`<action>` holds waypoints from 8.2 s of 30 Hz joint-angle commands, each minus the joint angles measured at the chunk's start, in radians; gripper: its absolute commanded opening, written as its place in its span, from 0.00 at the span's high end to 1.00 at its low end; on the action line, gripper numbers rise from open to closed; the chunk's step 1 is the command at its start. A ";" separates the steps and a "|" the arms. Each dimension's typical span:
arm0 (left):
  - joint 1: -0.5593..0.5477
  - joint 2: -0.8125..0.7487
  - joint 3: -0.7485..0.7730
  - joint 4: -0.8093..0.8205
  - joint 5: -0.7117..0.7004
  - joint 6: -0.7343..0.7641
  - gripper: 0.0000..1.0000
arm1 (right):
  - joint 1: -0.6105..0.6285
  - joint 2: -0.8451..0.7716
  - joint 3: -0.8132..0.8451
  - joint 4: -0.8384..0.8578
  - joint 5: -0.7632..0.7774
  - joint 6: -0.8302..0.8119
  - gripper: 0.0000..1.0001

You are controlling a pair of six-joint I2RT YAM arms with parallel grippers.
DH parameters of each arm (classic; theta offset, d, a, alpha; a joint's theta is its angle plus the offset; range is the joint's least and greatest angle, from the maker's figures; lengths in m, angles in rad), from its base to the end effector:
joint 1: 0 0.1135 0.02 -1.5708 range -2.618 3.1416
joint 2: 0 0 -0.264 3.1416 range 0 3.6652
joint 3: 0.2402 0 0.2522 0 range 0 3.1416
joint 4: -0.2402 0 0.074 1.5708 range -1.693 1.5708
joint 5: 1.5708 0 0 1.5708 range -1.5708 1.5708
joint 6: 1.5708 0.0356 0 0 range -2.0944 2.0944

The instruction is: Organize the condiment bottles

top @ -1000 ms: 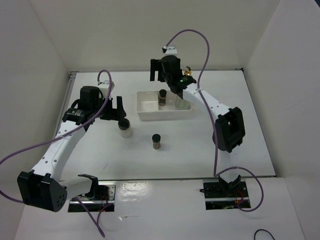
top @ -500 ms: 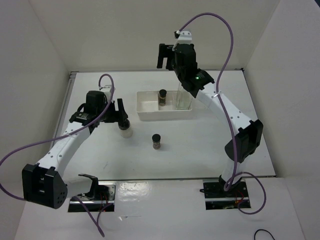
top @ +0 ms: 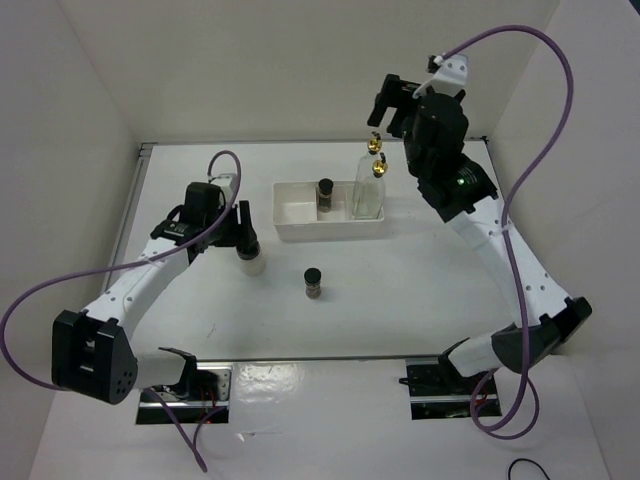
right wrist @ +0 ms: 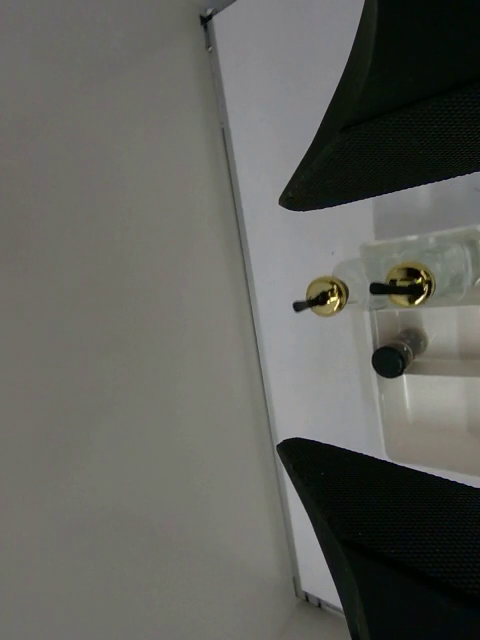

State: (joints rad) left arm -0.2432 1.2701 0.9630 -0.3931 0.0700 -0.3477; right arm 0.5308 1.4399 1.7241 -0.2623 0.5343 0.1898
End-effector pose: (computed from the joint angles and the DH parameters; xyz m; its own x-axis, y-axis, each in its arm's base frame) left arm 0.2684 -0.0692 0.2782 -0.6875 -0.1796 -0.7036 0.0616 0.9510 -0.3029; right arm 0.2752 0.1405 0.5038 0.0192 0.1995 -0.9797 -0.0002 0.9799 0.1996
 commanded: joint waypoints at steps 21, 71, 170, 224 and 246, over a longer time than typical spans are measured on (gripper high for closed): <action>-0.097 0.063 0.052 0.013 -0.144 0.007 0.58 | -0.158 -0.369 -0.541 -0.132 -0.089 0.295 0.02; -0.153 0.431 0.813 -0.089 -0.111 0.108 1.00 | 0.236 -0.093 -0.745 0.097 -0.711 -0.061 0.02; -0.107 0.408 0.820 0.023 -0.113 -0.132 0.00 | 0.196 0.079 -0.402 -0.032 -0.277 -0.207 0.86; 0.105 0.072 0.344 0.056 -0.045 -0.094 0.00 | 0.127 0.484 -0.307 0.129 -0.180 -0.039 0.79; 0.114 0.044 0.289 0.056 -0.045 -0.094 0.00 | 0.118 0.456 -0.251 0.064 -0.169 0.036 0.03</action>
State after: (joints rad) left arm -0.1341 1.3445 1.2686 -0.3660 0.0242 -0.4660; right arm 0.6537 1.9232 1.4181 -0.2001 0.3447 0.2028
